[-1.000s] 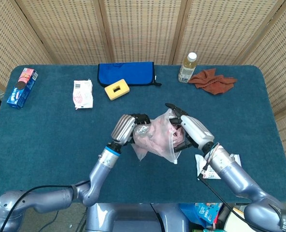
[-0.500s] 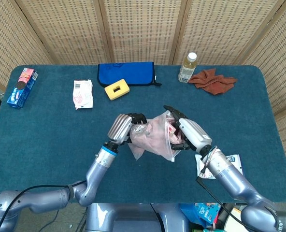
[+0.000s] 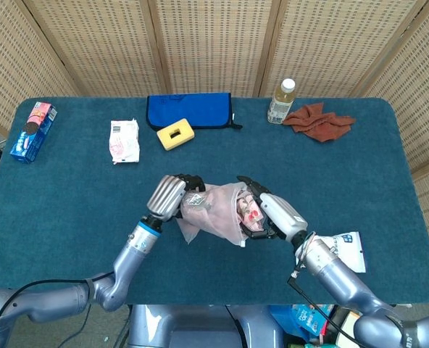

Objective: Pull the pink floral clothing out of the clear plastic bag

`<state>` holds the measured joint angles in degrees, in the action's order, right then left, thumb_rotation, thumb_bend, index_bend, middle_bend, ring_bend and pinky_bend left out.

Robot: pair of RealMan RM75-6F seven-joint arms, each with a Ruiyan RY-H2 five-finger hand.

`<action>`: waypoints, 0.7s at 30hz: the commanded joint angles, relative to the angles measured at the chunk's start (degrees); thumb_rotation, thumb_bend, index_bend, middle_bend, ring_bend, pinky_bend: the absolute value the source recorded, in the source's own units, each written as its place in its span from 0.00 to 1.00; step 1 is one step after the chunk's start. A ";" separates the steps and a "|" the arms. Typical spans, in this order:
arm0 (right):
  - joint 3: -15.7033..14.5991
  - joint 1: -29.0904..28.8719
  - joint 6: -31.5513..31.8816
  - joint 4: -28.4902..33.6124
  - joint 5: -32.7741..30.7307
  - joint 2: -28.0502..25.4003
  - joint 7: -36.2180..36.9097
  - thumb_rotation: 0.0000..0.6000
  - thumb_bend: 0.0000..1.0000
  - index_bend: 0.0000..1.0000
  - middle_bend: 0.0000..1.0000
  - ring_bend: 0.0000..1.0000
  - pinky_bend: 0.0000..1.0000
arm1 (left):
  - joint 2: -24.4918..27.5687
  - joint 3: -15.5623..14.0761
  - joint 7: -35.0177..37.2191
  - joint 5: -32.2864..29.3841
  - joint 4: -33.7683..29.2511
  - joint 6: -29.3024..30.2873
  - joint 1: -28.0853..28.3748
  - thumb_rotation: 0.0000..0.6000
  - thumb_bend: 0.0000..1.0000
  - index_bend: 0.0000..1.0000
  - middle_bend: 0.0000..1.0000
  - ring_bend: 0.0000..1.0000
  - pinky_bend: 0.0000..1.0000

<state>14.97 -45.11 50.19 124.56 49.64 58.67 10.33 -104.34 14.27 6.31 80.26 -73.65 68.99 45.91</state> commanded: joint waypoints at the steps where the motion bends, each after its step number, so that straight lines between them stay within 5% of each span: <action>1: -2.13 0.91 -0.30 -1.37 1.84 3.42 -0.21 1.00 0.68 0.75 0.00 0.00 0.00 | 0.84 -1.98 -0.81 0.55 1.06 -0.29 -1.17 1.00 0.13 0.66 0.50 0.51 0.55; 5: -4.62 1.75 -0.84 -5.38 3.56 8.35 -0.32 1.00 0.68 0.75 0.00 0.00 0.00 | 1.57 -5.22 1.39 1.54 2.05 -2.64 -2.07 1.00 0.13 0.45 0.31 0.35 0.50; 9: -5.83 2.52 -1.81 -9.28 4.18 11.45 0.73 1.00 0.68 0.75 0.00 0.00 0.00 | 2.82 -7.70 3.01 1.77 1.47 -6.42 -2.21 1.00 0.13 0.05 0.01 0.05 0.24; 13: -6.70 3.28 -3.90 -13.53 4.22 13.53 2.78 1.00 0.68 0.75 0.00 0.00 0.00 | 2.93 -8.87 2.51 1.71 2.34 -7.33 -2.96 1.00 0.13 0.00 0.00 0.00 0.02; 21: -7.02 5.50 -6.25 -16.44 8.98 12.49 6.43 1.00 0.68 0.75 0.00 0.00 0.00 | 11.39 -10.75 4.09 5.17 -0.59 -8.13 -3.27 1.00 0.12 0.00 0.00 0.00 0.00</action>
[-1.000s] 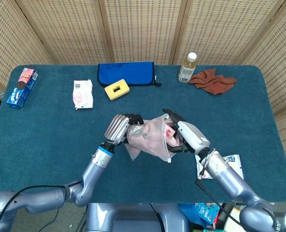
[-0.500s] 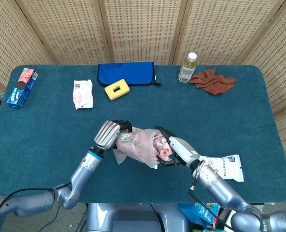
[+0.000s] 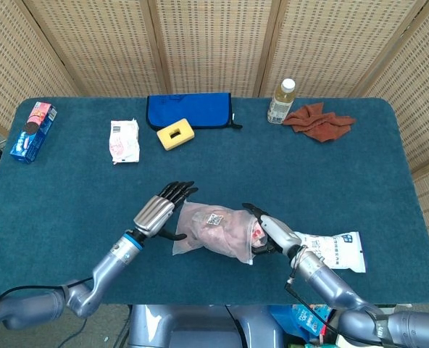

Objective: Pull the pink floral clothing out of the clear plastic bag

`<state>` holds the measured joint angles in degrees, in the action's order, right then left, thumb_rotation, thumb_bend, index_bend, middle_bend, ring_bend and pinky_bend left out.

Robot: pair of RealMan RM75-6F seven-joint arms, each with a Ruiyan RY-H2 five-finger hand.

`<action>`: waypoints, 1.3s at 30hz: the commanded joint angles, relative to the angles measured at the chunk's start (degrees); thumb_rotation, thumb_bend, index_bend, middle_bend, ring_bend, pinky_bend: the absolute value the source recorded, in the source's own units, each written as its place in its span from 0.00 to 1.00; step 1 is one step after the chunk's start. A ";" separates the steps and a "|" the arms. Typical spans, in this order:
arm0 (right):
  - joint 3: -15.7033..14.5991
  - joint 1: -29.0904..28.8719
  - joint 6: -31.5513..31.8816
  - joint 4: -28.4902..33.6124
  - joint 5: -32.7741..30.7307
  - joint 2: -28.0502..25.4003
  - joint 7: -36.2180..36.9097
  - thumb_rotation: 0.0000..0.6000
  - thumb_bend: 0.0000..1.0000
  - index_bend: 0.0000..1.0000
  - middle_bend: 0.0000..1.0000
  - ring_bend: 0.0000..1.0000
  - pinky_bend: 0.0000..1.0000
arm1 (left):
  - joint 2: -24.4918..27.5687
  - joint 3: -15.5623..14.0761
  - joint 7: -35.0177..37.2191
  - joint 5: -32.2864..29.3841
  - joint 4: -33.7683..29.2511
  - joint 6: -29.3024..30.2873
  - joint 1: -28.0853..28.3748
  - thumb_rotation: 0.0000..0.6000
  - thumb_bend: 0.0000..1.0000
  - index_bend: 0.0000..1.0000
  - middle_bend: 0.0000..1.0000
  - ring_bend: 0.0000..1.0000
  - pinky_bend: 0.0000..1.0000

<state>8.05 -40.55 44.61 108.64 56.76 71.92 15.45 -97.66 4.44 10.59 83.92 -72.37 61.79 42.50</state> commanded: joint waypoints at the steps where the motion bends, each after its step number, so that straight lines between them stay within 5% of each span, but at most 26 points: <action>1: -0.10 1.20 -0.81 -0.63 2.48 -1.05 1.68 1.00 0.68 0.75 0.00 0.00 0.00 | 6.19 -0.78 -1.70 1.18 -1.84 -1.57 0.31 1.00 0.12 0.00 0.00 0.00 0.00; 10: -0.21 2.38 -1.94 -1.55 6.27 -1.96 3.75 1.00 0.68 0.75 0.00 0.00 0.00 | 11.80 -0.42 -10.03 -2.26 -1.01 -9.42 2.83 1.00 0.13 0.08 0.00 0.00 0.00; 19: -0.37 2.95 -2.55 -2.40 8.38 -1.78 4.53 1.00 0.68 0.75 0.00 0.00 0.00 | 4.90 1.66 -10.98 -4.77 5.25 -11.17 4.46 1.00 0.23 0.31 0.00 0.00 0.00; 27: -0.38 3.17 -2.65 -3.26 9.28 -1.27 4.26 1.00 0.68 0.75 0.00 0.00 0.00 | -3.16 5.08 -15.07 -9.81 11.72 -15.61 7.98 1.00 0.32 0.32 0.00 0.00 0.00; 39: -0.13 3.62 -2.88 -3.53 10.11 -1.28 5.21 1.00 0.68 0.75 0.00 0.00 0.00 | -5.30 6.85 -18.01 -14.01 12.45 -18.34 9.57 1.00 0.35 0.38 0.00 0.00 0.00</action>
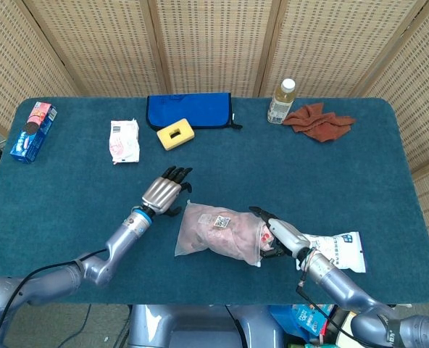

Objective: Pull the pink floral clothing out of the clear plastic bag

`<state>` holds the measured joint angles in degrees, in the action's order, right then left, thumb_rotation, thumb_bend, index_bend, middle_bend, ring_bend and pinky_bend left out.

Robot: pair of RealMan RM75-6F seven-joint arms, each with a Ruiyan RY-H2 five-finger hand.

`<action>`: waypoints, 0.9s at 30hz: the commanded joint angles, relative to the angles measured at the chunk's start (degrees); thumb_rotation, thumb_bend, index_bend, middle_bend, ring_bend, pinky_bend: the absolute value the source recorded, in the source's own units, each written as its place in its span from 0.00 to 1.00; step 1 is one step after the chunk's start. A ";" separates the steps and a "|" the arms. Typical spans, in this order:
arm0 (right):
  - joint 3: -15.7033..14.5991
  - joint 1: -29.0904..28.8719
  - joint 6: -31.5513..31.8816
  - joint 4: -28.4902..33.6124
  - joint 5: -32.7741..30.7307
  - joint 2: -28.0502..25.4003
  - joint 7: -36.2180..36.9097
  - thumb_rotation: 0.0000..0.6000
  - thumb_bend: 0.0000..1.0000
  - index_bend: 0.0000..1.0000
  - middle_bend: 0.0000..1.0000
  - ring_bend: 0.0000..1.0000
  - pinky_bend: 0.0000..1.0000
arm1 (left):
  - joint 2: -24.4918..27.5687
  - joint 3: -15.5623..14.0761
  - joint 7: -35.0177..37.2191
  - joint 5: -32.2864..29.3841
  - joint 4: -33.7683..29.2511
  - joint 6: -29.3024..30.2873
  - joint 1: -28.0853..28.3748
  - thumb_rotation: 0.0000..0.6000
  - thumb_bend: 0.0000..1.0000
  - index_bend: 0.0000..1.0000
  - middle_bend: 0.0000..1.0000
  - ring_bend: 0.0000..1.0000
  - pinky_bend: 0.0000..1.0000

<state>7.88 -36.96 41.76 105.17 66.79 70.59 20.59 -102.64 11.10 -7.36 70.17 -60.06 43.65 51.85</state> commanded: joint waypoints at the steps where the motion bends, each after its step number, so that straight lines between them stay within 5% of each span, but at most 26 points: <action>1: 0.08 0.04 -0.05 -0.11 0.08 0.06 0.16 1.00 0.68 0.75 0.00 0.00 0.00 | -0.51 0.24 -0.10 -0.39 0.26 -0.27 0.31 1.00 0.35 0.41 0.00 0.00 0.00; 27: 0.38 0.37 -0.44 -0.25 0.87 -0.08 0.89 1.00 0.69 0.75 0.00 0.00 0.00 | -4.15 0.86 -1.19 -3.43 3.94 -2.84 2.02 1.00 0.41 0.50 0.00 0.00 0.00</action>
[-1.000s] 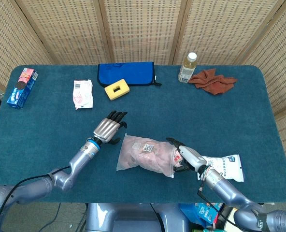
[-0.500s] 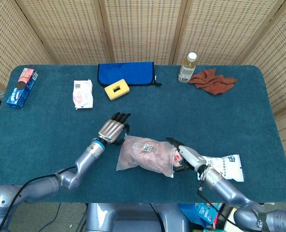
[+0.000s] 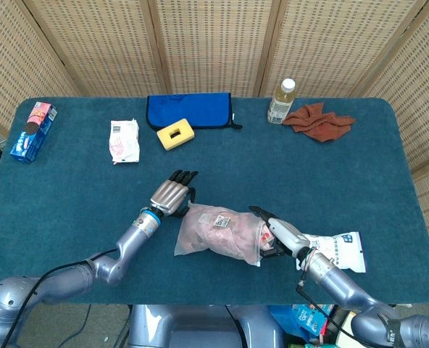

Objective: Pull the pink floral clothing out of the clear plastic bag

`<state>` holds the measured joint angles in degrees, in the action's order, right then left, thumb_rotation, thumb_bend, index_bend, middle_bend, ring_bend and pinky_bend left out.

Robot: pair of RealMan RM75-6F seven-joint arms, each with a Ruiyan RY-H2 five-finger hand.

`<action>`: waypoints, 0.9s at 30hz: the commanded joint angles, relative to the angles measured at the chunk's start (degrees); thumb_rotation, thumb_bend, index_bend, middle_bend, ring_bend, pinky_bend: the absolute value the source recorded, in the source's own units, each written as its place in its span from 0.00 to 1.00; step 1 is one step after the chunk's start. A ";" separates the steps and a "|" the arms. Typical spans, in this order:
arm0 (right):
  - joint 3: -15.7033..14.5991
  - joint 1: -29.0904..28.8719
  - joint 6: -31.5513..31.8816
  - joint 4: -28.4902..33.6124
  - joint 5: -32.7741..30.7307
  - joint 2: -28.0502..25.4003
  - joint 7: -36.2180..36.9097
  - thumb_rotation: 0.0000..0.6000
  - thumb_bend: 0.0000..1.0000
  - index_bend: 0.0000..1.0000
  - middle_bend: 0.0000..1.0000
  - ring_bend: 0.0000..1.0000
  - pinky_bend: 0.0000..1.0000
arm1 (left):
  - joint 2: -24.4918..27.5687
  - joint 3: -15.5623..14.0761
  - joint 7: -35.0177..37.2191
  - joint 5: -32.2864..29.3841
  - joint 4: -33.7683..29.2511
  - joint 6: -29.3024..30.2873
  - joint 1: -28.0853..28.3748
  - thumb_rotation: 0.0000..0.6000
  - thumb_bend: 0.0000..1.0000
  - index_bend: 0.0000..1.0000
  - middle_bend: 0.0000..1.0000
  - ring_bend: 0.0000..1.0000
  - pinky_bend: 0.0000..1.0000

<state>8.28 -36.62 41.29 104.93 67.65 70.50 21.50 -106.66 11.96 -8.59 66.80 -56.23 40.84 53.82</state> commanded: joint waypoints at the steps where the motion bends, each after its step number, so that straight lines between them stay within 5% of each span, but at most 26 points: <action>1: 0.00 0.05 0.05 -0.02 -0.01 0.02 0.00 1.00 0.69 0.75 0.00 0.00 0.00 | -0.22 0.02 0.03 -0.10 0.17 -0.05 0.08 1.00 0.41 0.51 0.00 0.00 0.00; 10: 0.03 0.19 0.01 -0.30 0.11 0.02 0.26 1.00 0.70 0.75 0.00 0.00 0.00 | -0.70 0.13 -0.28 -0.52 0.59 0.19 0.10 1.00 0.49 0.60 0.00 0.00 0.00; 27: 0.27 0.88 0.57 -0.96 0.38 -0.43 1.35 1.00 0.71 0.76 0.00 0.00 0.00 | 0.58 -0.03 -0.55 -0.13 -0.74 1.94 -0.82 1.00 0.51 0.63 0.00 0.00 0.00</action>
<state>8.52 -35.77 41.82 103.98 68.00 70.10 22.81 -106.23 11.93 -9.17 66.66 -56.82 42.66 53.11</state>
